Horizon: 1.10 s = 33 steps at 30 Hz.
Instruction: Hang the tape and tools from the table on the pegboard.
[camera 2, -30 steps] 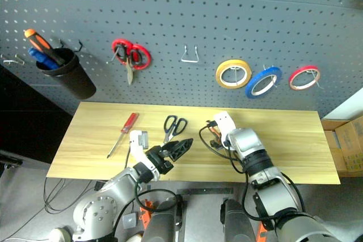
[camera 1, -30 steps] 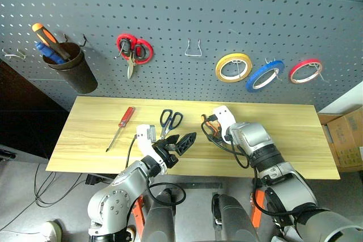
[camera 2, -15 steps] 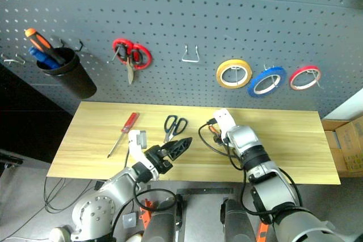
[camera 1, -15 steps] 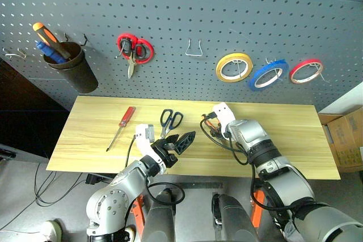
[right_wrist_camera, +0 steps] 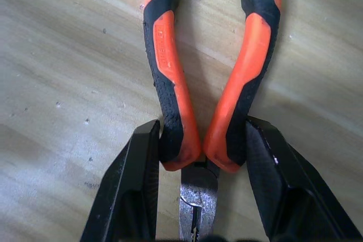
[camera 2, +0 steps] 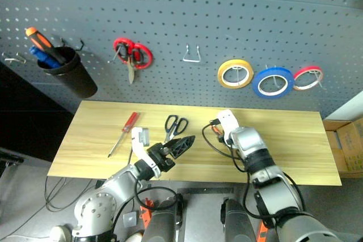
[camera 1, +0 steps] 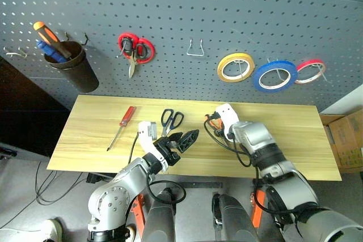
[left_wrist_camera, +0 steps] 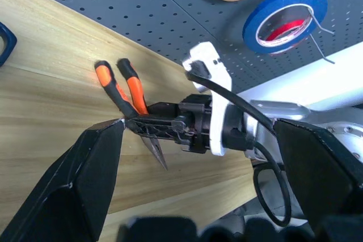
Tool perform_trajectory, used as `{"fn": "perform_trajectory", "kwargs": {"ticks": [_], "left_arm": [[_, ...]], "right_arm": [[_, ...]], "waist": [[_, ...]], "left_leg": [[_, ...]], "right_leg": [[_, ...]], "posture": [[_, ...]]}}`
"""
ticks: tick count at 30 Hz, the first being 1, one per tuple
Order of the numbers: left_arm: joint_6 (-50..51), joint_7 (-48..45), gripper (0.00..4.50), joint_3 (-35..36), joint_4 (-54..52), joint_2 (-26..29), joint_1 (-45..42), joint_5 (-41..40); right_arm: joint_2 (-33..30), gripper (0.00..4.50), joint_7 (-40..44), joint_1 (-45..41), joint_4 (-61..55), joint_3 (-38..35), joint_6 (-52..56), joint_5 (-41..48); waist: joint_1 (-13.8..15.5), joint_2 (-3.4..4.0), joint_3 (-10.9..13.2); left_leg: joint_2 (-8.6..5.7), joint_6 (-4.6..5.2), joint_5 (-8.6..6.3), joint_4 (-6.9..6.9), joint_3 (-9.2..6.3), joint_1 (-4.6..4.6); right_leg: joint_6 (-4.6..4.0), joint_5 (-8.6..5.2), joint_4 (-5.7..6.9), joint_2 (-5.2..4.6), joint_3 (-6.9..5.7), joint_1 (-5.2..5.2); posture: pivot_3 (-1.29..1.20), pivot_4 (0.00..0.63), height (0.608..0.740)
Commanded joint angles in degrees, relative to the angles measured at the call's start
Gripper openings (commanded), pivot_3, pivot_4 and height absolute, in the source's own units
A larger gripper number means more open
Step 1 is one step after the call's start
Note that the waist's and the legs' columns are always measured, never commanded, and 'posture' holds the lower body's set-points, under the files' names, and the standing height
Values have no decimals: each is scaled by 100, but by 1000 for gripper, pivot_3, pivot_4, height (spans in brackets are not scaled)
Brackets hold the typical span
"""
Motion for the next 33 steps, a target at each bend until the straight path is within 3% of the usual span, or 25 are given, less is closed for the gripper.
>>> {"fn": "perform_trajectory", "kwargs": {"ticks": [1, 6, 9, 14, 21, 26, 33], "left_arm": [[-193, -194, 4500, -6, -198, 70, 5, -53], [-406, -334, 4500, -3, -354, 141, 91, -92], [-536, -387, 4500, 27, -472, 155, 75, -147], [-661, -214, 4500, 124, -733, 88, -121, -387], [-1037, 546, 4500, 614, -711, 40, -1368, -920], [-1254, 426, 4500, 554, -144, 108, -1905, -610], [-1584, 278, 4500, 326, 438, -30, -2297, -118]], "right_arm": [[-520, 1756, 675, 616, -1867, 183, -326, 224], [-1043, 1756, 1169, 1812, -4411, 112, -741, 689], [-722, 1756, 924, 2016, -5204, -150, -776, 970], [-71, 1756, 324, 1727, -5526, -215, -1073, 947], [439, 1756, -224, -142, -4066, -385, -2561, 589], [552, 1756, -557, -1161, -2228, -611, -4027, 323], [698, 1756, -1020, -2225, 749, -887, -5990, 93]], "waist": [[18, 1, 1], [50, 3, -5], [29, 3, -13], [65, -26, -74], [85, -58, -239], [102, -75, -423], [111, -75, -433]], "left_leg": [[0, -1, 0, -1, 3, -3], [-1, -17, -9, -4, 2, -16], [5, -30, -15, -4, -2, -13], [2, -65, 5, 0, -10, -12], [-4, -76, 37, 14, -26, -11], [-8, -81, 41, 10, -30, 0], [-5, -71, 58, 8, -28, 9]], "right_leg": [[1, 0, -1, 0, 2, -4], [36, -20, 1, -1, 3, -19], [43, -24, 6, 5, 0, -20], [45, -23, 12, 4, -6, -17], [25, 29, 8, 6, -14, -4], [24, 30, -2, 7, -22, 17], [5, 43, 13, 12, -22, 19]], "posture": [[82, 263, 740], [84, 230, 740], [84, 202, 740], [84, 162, 740], [125, 101, 740], [141, 83, 740], [171, 82, 740]]}}
